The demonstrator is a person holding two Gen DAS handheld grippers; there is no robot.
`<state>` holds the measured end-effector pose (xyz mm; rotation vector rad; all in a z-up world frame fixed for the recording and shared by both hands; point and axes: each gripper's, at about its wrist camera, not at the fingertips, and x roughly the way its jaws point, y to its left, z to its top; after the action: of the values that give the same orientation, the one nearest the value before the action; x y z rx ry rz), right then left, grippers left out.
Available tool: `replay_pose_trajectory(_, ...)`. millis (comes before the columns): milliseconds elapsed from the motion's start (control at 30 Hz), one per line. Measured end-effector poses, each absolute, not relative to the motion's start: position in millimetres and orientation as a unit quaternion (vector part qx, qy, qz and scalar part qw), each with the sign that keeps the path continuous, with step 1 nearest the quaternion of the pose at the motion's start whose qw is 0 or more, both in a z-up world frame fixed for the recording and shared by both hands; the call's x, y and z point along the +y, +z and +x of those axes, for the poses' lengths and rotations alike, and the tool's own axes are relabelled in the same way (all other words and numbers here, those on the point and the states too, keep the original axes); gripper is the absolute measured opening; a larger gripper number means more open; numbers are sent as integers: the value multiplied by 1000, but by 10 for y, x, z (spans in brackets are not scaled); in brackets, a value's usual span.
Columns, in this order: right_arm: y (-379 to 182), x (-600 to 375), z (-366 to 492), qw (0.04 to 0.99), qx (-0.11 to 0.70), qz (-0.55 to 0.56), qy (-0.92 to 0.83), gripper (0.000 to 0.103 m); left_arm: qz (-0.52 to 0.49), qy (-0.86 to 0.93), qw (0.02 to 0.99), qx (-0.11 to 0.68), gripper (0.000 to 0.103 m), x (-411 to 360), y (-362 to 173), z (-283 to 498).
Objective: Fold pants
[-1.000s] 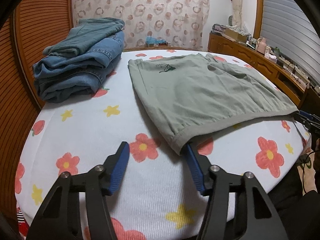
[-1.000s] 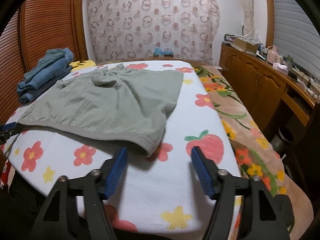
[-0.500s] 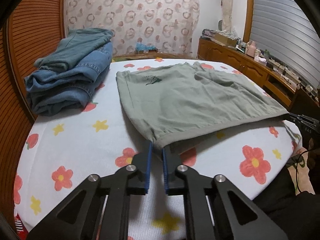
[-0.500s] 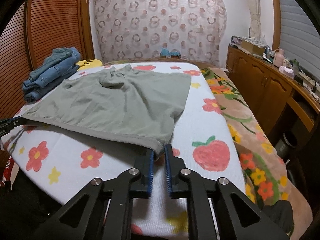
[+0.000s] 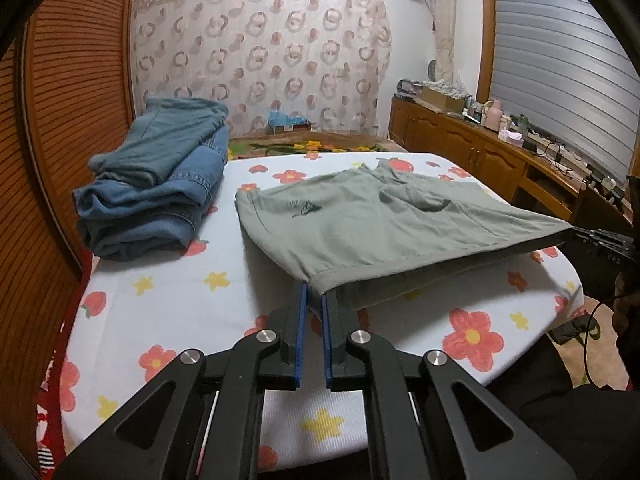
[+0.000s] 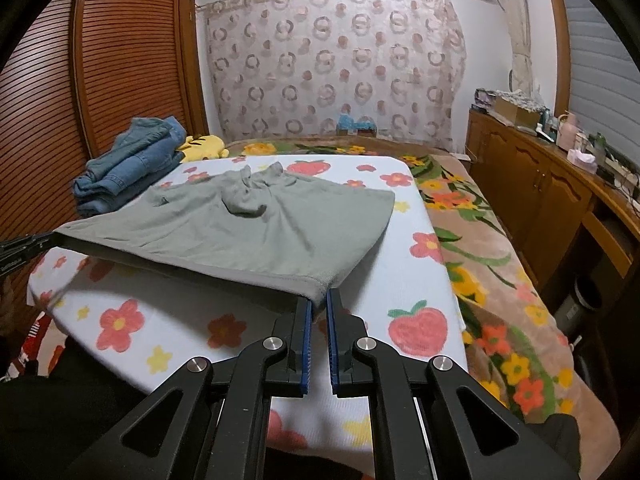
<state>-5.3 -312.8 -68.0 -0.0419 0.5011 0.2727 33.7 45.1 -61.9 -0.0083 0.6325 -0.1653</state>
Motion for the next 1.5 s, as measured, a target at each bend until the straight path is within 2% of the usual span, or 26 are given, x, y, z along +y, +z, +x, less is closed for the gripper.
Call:
replay_pose_trajectory(500, -688, -3196, 163, 947, 284, -8, 146, 7, -2, -91, 935, 342, 8, 408, -780, 193)
replay_pose_trajectory(600, -605, -3141, 275, 946, 292, -9, 140, 11, -2, -91, 933, 347, 8, 398, -819, 203)
replay_pose_trajectory(733, -541, -3176, 270, 948, 293, 0, 126, 30, -2, -91, 933, 348, 8, 384, -827, 211)
replay_pose_trajectory(967, -422, -3165, 184, 950, 276, 11, 149, 31, 1, -91, 933, 349, 8, 383, -834, 266)
replay_pose_trajectory(1100, -390, -3164, 151, 953, 260, 17, 154, 37, 10, -97, 935, 341, 8, 326, -773, 339)
replay_pose_trajectory(1500, -620, -3073, 356, 951, 274, 18, 142, 38, 52, -152, 929, 333, 8, -213, -578, 637)
